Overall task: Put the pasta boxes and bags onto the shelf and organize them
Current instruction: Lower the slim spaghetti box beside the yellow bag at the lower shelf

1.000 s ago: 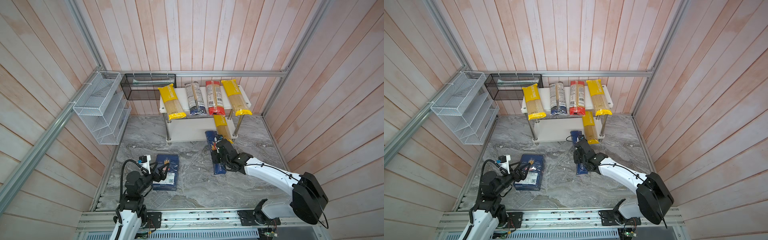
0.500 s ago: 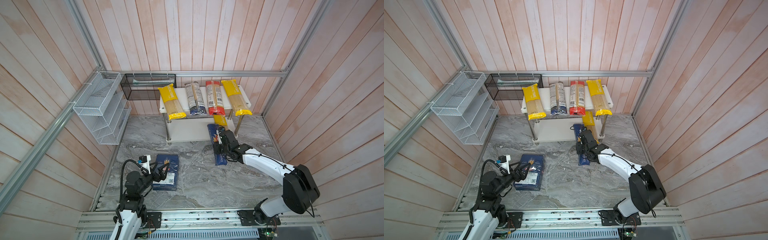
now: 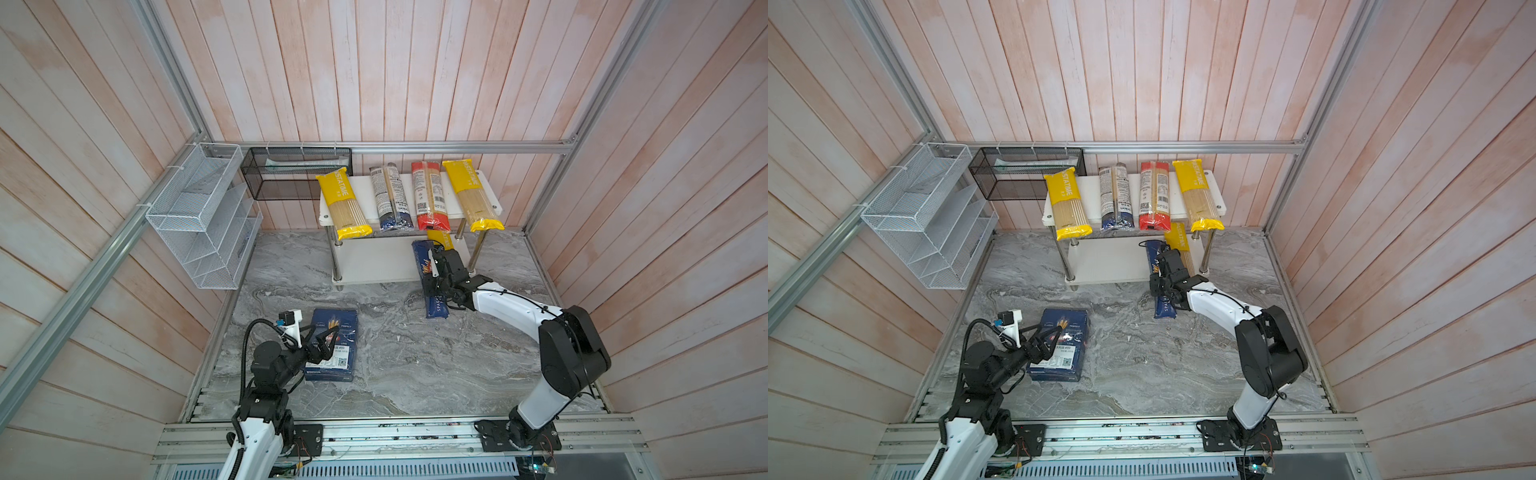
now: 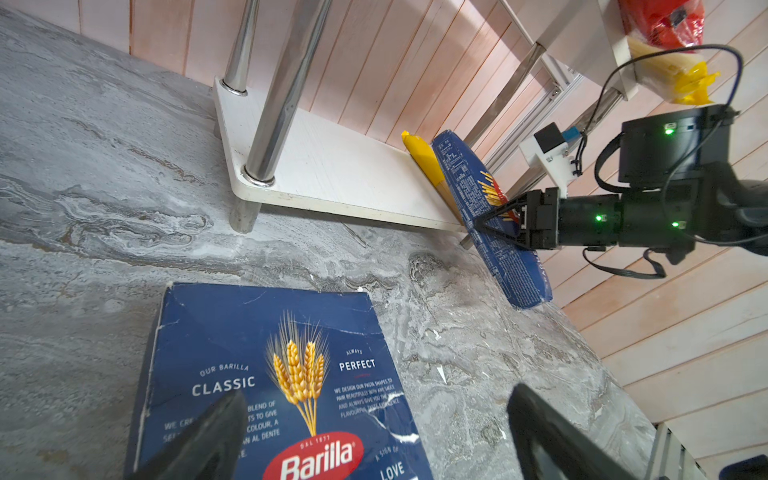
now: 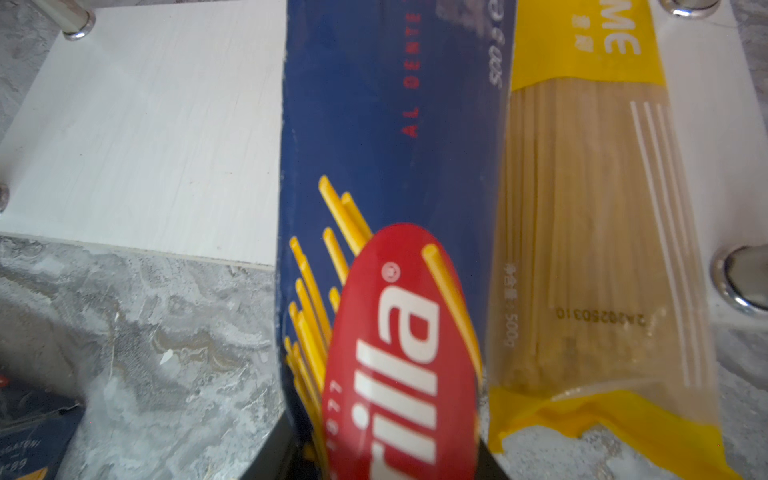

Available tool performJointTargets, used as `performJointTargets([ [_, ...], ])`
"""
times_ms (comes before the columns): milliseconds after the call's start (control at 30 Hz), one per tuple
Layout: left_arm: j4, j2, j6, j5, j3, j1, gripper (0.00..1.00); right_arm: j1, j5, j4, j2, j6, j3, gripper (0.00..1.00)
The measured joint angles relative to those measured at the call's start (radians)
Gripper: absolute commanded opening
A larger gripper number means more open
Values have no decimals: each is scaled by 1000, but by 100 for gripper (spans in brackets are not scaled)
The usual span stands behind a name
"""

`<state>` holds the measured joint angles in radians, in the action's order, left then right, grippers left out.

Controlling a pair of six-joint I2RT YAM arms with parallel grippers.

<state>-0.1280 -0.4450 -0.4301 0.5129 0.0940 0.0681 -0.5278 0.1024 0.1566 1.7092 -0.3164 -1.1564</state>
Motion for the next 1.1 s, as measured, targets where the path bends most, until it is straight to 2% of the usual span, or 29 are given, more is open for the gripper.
performJointTargets([
  [567, -1, -12, 0, -1, 0, 1, 100, 28, 1, -8, 163, 10, -193, 39],
  [1100, -1, -13, 0, -16, 0, 1, 100, 69, 3, -6, 233, 10, -249, 41],
])
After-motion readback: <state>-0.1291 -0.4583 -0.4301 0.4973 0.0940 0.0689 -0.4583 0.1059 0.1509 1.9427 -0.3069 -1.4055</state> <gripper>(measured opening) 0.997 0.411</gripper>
